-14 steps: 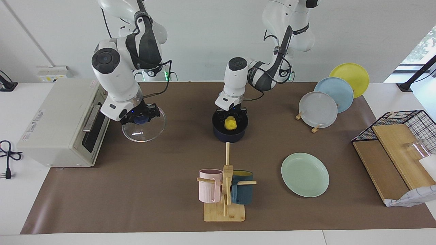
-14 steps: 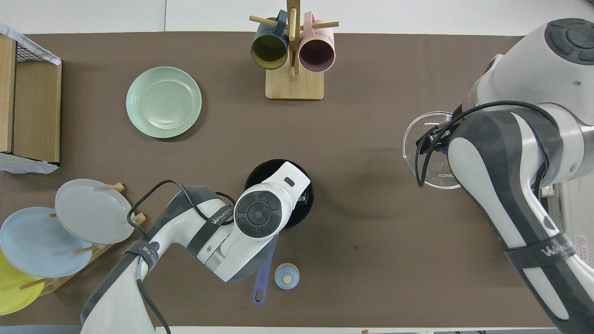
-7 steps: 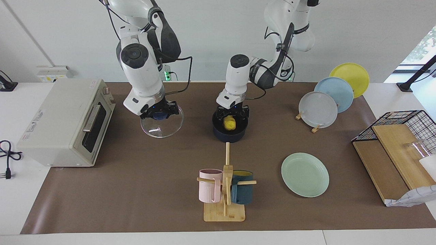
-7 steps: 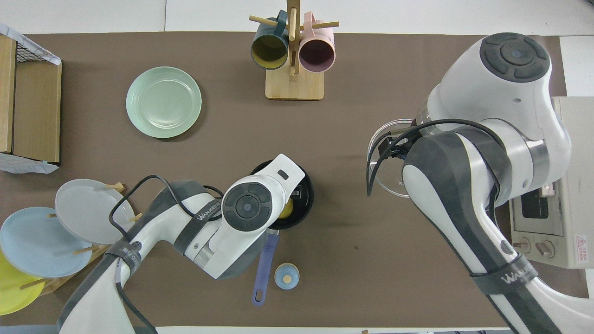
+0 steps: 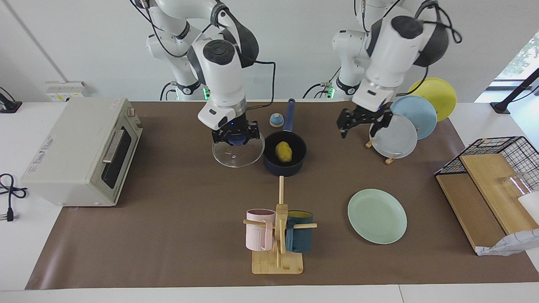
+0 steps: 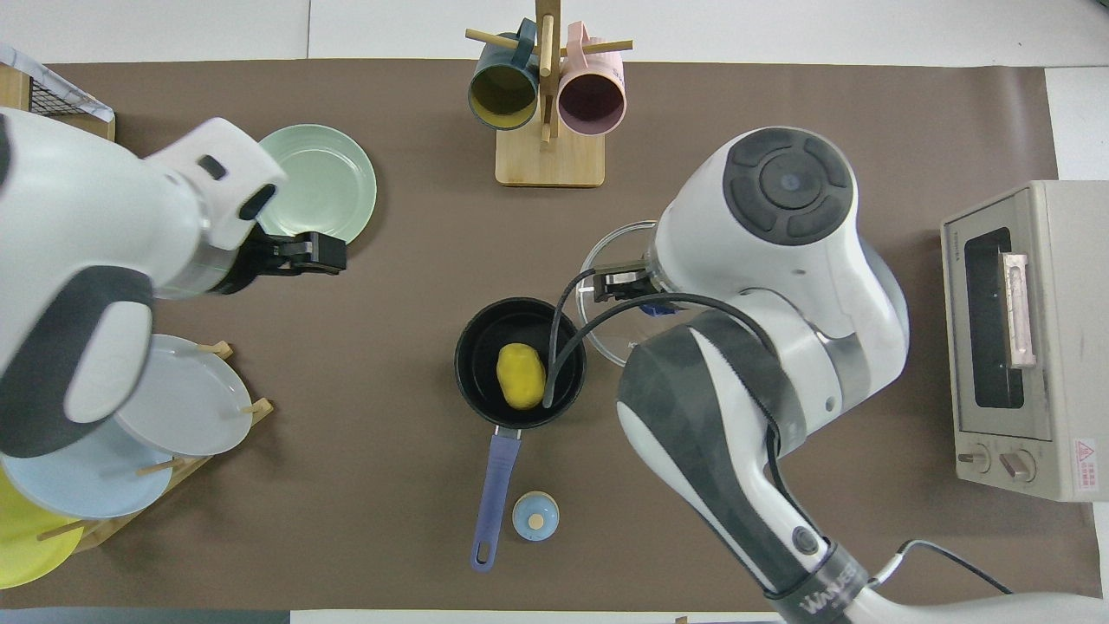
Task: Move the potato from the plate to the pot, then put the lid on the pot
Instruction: 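Move the lid over the saucepan with the right gripper while the left gripper retracts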
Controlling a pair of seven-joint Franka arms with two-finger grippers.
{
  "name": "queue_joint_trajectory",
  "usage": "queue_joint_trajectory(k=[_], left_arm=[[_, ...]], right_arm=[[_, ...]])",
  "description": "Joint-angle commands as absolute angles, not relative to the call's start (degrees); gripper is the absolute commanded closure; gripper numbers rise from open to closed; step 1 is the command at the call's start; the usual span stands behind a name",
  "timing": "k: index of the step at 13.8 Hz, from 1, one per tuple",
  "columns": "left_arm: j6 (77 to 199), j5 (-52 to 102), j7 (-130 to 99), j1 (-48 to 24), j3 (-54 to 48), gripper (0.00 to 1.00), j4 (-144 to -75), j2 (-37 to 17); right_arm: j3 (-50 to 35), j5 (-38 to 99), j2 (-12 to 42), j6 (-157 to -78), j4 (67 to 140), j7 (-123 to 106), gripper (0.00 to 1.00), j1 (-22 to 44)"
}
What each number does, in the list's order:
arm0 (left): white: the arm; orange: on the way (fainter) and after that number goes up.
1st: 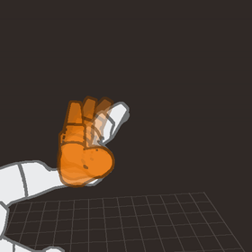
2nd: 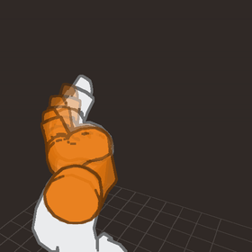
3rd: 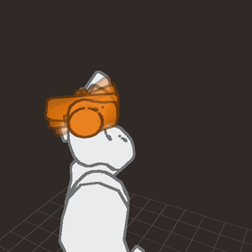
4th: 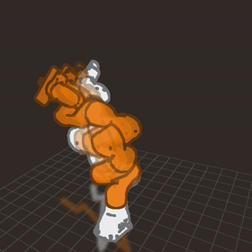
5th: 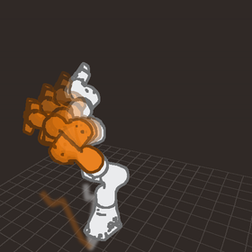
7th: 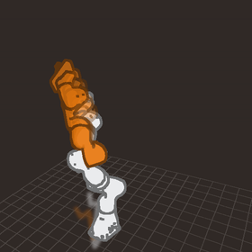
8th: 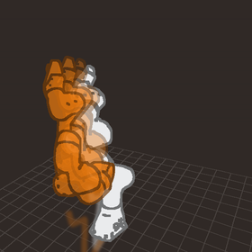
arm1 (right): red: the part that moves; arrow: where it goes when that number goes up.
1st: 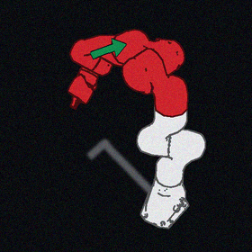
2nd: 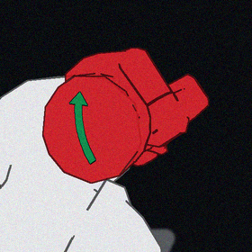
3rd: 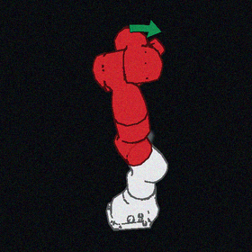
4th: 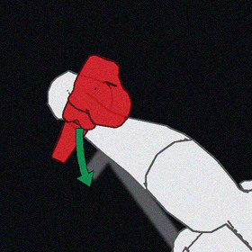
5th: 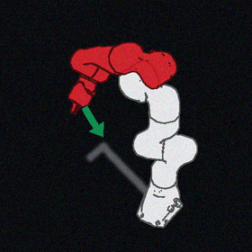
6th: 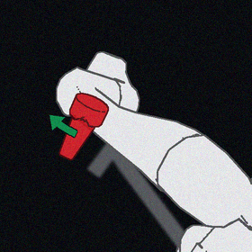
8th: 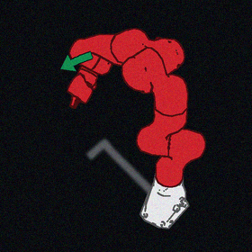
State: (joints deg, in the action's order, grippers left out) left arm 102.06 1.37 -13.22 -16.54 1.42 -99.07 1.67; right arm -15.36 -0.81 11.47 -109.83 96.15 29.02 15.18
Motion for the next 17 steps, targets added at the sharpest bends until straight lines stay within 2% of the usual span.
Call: queue_joint_trajectory(k=[1, 3, 7, 10, 13, 17], left_arm=[[95.72, 2.29, -3.02, -9.08, 0.70, 0.00, -93.87, 0.44], [93.18, 1.85, -0.10, -5.81, 0.62, 0.00, -93.25, 0.53], [90.62, 1.14, -0.09, -5.63, 0.70, 0.00, -93.08, 1.32], [88.51, 0.97, -0.17, -5.80, 0.62, 0.00, -93.08, 1.76], [85.26, -0.52, -0.09, -6.50, 0.53, 0.00, -92.99, 2.63], [84.46, -0.61, 1.31, -3.96, -0.52, 0.00, -92.99, 3.87]], right_arm=[[-15.47, -0.35, 14.49, -113.81, 94.66, 37.33, 1.00, 20.28], [-15.38, -1.92, 19.14, -112.95, 90.29, 43.74, 1.00, 24.85], [-15.38, -7.81, 24.16, -113.99, 89.21, 50.88, 1.00, 29.53], [-15.38, -8.35, 24.34, -116.36, 89.73, 50.98, 1.00, 28.83], [-15.38, -8.52, 24.61, -116.02, 90.44, 50.89, 1.00, 28.57], [-15.38, -8.35, 24.52, -114.79, 92.02, 50.63, 1.00, 27.86]])
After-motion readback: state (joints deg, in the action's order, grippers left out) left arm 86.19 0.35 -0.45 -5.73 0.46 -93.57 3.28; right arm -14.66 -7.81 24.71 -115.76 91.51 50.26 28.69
